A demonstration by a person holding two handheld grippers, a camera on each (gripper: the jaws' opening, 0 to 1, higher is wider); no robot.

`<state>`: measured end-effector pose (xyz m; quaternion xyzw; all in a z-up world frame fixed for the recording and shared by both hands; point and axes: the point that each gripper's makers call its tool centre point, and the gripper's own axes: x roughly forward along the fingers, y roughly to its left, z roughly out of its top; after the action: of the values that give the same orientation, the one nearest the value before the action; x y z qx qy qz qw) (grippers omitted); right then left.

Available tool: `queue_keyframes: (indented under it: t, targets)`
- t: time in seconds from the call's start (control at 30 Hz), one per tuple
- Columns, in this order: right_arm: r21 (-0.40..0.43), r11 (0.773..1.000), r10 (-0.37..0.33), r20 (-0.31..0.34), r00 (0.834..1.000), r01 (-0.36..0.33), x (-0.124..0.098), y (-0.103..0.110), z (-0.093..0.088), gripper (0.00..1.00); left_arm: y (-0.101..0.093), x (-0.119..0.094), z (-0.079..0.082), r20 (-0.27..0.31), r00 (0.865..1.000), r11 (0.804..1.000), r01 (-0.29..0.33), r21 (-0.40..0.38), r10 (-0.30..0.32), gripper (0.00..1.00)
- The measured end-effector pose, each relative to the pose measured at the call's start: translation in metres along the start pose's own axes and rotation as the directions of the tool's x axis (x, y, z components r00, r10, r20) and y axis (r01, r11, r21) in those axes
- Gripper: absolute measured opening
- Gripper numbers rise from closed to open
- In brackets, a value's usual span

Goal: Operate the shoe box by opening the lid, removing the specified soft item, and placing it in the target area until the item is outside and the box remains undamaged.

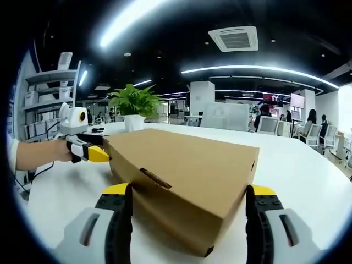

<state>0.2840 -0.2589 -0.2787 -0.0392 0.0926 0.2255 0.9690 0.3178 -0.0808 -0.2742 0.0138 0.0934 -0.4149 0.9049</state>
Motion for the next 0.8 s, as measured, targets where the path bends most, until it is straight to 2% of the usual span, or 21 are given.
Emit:
queue_keyframes:
  t: [0.2, 0.37, 0.57, 0.6, 0.63, 0.8]
  targets:
    - [-0.001, 1.0, 0.012, -0.019, 1.0, -0.012, -0.005, 0.006, -0.001, 0.86, 0.008, -0.007, -0.001, 0.014, 1.0, 1.0, -0.008, -0.004, 0.008, 0.75]
    - [-0.001, 1.0, 0.021, 0.012, 1.0, -0.021, -0.007, 0.008, -0.001, 0.86, 0.006, -0.011, -0.001, 0.019, 1.0, 1.0, -0.019, -0.008, 0.02, 0.75]
    - [-0.001, 0.999, 0.033, 0.008, 0.999, -0.033, -0.009, 0.011, -0.001, 0.87, 0.009, -0.017, -0.003, 0.035, 0.999, 0.999, -0.033, -0.012, 0.034, 0.75]
    - [0.004, 0.999, 0.035, 0.011, 0.999, -0.035, -0.009, 0.012, -0.001, 0.88, 0.009, -0.017, -0.003, 0.035, 0.999, 0.999, -0.035, -0.013, 0.035, 0.75]
    - [0.061, 0.998, 0.032, 0.038, 0.999, -0.034, -0.008, 0.013, 0.003, 0.89, 0.007, -0.017, -0.003, 0.034, 0.999, 0.999, -0.04, -0.015, 0.04, 0.75]
    - [0.047, 0.998, 0.04, 0.042, 0.998, -0.042, -0.01, 0.016, 0.002, 0.9, 0.003, -0.022, -0.004, 0.029, 0.998, 0.998, -0.056, -0.015, 0.057, 0.75]
